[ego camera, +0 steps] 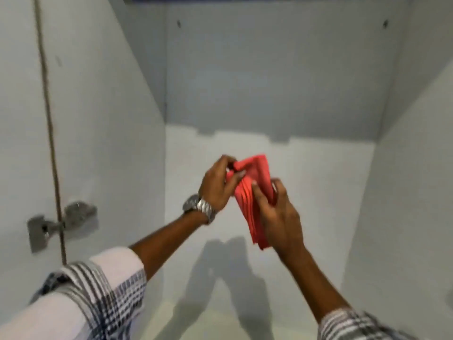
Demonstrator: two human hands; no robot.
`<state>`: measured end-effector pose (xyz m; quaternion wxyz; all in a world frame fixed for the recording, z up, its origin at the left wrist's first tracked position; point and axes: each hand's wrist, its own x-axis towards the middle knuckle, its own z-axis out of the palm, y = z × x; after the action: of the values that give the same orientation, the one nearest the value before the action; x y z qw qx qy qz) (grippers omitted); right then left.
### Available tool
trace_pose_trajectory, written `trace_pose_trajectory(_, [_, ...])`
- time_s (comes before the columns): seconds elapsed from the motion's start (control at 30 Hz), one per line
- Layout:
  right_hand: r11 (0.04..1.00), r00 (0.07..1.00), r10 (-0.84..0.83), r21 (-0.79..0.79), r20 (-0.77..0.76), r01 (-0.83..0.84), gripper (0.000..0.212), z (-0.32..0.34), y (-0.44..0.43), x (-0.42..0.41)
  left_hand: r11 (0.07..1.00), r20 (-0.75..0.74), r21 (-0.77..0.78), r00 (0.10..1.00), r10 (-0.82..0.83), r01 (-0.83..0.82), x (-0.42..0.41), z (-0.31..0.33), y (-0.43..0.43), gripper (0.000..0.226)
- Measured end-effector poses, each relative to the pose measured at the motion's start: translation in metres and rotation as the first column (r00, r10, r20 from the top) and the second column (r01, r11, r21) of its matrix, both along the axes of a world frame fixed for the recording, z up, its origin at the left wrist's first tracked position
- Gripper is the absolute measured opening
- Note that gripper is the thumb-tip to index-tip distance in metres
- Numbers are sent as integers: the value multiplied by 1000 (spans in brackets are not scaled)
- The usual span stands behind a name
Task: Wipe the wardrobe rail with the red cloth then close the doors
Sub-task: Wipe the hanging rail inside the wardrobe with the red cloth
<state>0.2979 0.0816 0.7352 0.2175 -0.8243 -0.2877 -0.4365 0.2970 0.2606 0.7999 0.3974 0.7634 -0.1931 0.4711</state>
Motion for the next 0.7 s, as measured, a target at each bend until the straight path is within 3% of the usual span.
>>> trace_pose_trajectory(0.03, [993, 994, 104, 63, -29, -102, 67, 48, 12, 17, 1000, 92, -3, 995, 26, -26, 2, 51, 15, 21])
trace_pose_trajectory(0.1, [1000, 922, 7, 19, 386, -16, 62, 155, 50, 31, 995, 237, -17, 967, 98, -97, 2, 143, 46, 28])
trace_pose_trajectory(0.23, [1000, 836, -4, -19, 549, 18, 49, 283, 113, 32, 971, 345, -106, 908, 237, -213, -6, 275, 99, 41])
trace_pose_trajectory(0.27, [993, 775, -72, -29, 627, 116, 53, 310, 126, 36, 966, 352, -137, 900, 256, -221, -5, 297, 110, 42])
trace_pose_trajectory(0.33, [980, 753, -175, 37, 634, 197, 52, 348, 145, 44, 966, 349, -181, 907, 236, -182, 0, 327, 125, 40])
trace_pose_trajectory(0.4, [943, 729, -250, -9, 637, 332, 56, 369, 162, 48, 969, 333, -210, 922, 198, -132, 11, 344, 137, 36])
trace_pose_trajectory(0.53, [876, 697, -396, 18, 598, 482, 110, 389, 173, 65, 967, 289, -228, 940, 181, -116, 38, 355, 148, 34])
trace_pose_trajectory(0.6, [798, 561, -469, 55, 682, 600, 107, 389, 181, 75, 955, 342, -168, 895, 288, -243, 49, 354, 149, 30])
trace_pose_trajectory(0.67, [703, 425, -497, 64, 756, 708, 106, 388, 192, 80, 886, 419, -121, 786, 454, -447, 56, 348, 152, 28])
trace_pose_trajectory(0.7, [695, 418, -503, 67, 757, 715, 112, 388, 196, 83, 840, 448, -114, 727, 520, -530, 60, 343, 154, 31])
